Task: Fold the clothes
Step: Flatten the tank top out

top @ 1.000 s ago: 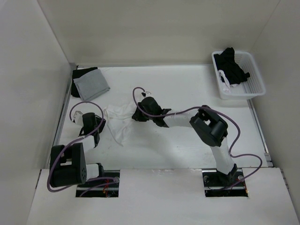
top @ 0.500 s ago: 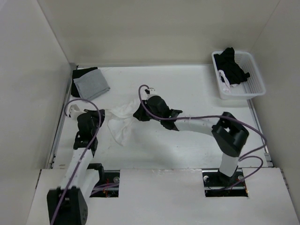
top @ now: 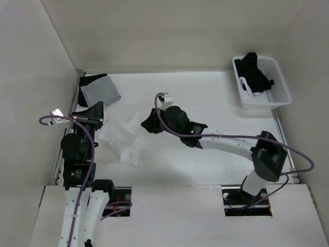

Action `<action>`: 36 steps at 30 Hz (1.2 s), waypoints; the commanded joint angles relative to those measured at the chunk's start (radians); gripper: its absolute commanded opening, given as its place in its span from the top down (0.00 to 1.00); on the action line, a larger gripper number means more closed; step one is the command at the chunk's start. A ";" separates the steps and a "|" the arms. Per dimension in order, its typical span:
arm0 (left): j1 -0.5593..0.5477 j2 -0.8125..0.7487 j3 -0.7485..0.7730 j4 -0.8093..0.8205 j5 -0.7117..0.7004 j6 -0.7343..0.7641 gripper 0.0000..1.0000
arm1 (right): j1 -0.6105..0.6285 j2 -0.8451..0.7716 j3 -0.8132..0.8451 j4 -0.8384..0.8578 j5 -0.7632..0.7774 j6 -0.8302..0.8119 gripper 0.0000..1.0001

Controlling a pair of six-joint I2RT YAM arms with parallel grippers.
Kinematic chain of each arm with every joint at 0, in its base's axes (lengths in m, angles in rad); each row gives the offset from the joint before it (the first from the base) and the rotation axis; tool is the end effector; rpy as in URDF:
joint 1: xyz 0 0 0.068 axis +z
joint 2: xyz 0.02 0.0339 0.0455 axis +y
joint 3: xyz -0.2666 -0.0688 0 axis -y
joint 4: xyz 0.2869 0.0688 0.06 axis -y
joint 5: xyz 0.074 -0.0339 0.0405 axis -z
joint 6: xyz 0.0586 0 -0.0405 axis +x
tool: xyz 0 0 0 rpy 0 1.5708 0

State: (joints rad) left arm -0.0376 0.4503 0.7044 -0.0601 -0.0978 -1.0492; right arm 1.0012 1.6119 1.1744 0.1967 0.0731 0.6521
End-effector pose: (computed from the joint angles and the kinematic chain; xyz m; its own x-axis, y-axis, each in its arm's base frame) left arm 0.1725 -0.0008 0.3852 0.1466 -0.8690 -0.4726 0.1380 0.4910 -0.8601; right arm 0.2435 0.3723 0.2811 -0.5887 0.2030 -0.7824 -0.5591 0.5968 0.5755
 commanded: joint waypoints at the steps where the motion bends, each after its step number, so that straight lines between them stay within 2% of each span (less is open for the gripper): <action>1: -0.014 0.013 -0.009 -0.049 0.023 -0.015 1.00 | 0.013 0.136 0.042 0.092 -0.060 0.023 0.68; 4: -0.006 0.007 -0.011 -0.061 0.041 -0.006 1.00 | 0.015 0.258 0.118 0.118 -0.095 0.018 0.58; 9: 0.015 -0.036 -0.046 -0.122 0.076 0.009 1.00 | -0.023 0.338 0.119 0.167 -0.073 0.070 0.57; 16: 0.028 -0.096 -0.134 -0.213 0.053 0.057 1.00 | -0.048 0.444 0.160 0.145 -0.174 0.147 0.54; 22: 0.032 -0.088 -0.149 -0.196 0.055 0.057 0.99 | -0.052 0.439 0.096 0.136 -0.121 0.187 0.56; 36: 0.034 -0.073 -0.164 -0.172 0.059 0.051 0.99 | -0.040 0.510 0.096 0.132 -0.205 0.173 0.65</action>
State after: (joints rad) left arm -0.0128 0.3695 0.5533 -0.2798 -0.0475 -1.0096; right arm 0.9508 2.1063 1.2663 0.2909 -0.1005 0.8173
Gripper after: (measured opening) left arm 0.011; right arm 0.350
